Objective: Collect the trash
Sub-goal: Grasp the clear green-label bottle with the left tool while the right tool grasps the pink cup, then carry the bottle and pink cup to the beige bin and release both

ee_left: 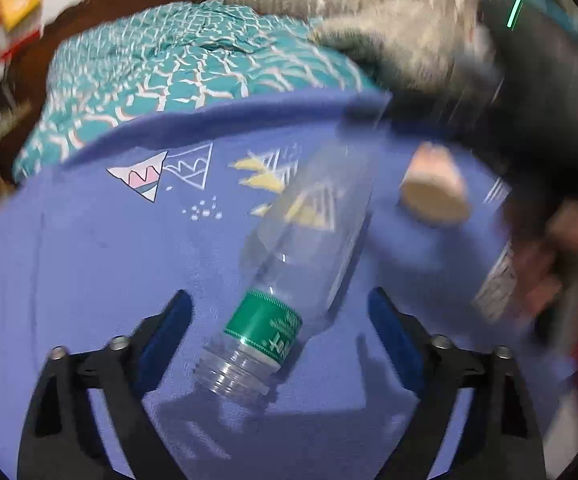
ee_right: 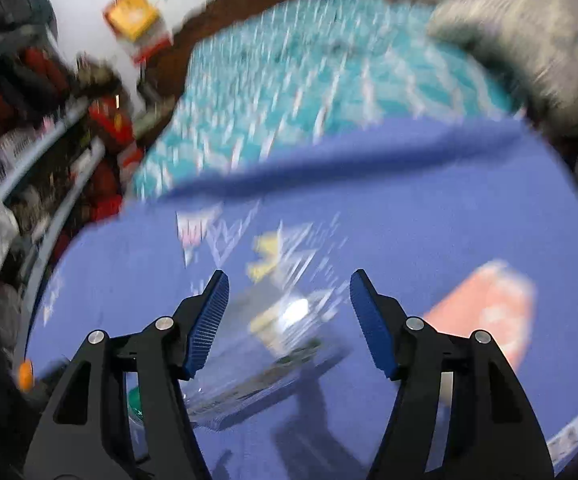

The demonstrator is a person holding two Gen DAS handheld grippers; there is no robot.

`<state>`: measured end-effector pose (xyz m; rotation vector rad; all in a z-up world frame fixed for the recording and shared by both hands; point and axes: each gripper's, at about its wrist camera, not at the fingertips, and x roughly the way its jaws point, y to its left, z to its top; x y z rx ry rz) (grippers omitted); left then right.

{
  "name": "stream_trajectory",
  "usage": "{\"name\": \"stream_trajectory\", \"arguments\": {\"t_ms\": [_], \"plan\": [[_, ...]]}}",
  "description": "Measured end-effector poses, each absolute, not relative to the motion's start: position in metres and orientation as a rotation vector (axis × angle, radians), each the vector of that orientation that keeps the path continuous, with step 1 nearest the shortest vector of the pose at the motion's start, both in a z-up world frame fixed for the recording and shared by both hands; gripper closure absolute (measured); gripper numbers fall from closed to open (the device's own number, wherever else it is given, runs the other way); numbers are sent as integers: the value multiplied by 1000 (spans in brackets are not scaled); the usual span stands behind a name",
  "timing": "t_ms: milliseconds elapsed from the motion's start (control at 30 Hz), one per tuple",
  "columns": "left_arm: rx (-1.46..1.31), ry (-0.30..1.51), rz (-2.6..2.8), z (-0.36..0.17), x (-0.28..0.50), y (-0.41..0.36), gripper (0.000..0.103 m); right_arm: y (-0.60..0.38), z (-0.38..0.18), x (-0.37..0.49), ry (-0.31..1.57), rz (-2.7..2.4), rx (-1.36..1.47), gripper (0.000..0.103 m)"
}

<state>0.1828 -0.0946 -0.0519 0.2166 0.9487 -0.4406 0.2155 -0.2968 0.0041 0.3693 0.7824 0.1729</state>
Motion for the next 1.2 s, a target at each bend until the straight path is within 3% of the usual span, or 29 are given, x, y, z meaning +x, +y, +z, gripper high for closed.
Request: {"name": "stream_trajectory", "arguments": {"t_ms": [100,167,233,433,467,500,633,1000,1200], "plan": [[239,1001,-424,-72,189,-95,41,-353,7,195,752,48,433,37],[235,1011,-417,-78,191,-90,58,-387,-7,186,782,-2,512,37],[223,1009,-421,-80,192,-86,64,-412,-29,177,816,-14,624,37],[210,1004,-440,-81,187,-85,66,-417,-79,170,882,50,824,38],[208,1003,-445,-80,182,-86,66,-409,-85,170,898,61,831,44],[206,1002,-451,-79,178,-85,66,-399,-89,171,918,79,830,64],[178,996,-480,-76,151,-75,66,-356,-92,144,915,169,827,74],[141,976,-555,-72,41,-43,66,-304,-85,-51,849,344,913,79],[116,966,-619,-62,11,-53,66,-324,-83,-93,786,260,940,79]]}}
